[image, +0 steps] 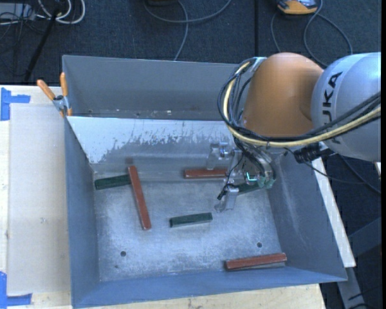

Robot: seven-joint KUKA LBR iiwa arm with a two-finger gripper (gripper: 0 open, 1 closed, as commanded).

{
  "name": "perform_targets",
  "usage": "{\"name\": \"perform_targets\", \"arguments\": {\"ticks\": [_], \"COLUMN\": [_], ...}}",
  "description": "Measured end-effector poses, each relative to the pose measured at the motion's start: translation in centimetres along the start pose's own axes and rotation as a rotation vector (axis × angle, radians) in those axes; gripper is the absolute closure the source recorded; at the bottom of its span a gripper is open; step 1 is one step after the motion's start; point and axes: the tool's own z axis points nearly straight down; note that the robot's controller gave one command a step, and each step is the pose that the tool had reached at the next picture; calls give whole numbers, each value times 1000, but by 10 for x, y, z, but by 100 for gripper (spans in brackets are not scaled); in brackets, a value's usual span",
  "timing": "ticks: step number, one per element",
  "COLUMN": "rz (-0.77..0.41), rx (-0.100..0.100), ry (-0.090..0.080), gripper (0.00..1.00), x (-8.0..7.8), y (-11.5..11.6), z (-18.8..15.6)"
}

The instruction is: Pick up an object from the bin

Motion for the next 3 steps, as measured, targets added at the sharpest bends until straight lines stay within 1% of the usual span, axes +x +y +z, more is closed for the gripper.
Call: {"name": "perform_targets", "arguments": {"ticks": [1, 2, 3], "rz": [31, 72, 155], "rx": [0, -1, 0], "ry": [0, -10, -6], "gripper": [0, 0, 0], "x": [21, 27, 35], "y": [14, 24, 18], "z": [143, 106, 108]}}
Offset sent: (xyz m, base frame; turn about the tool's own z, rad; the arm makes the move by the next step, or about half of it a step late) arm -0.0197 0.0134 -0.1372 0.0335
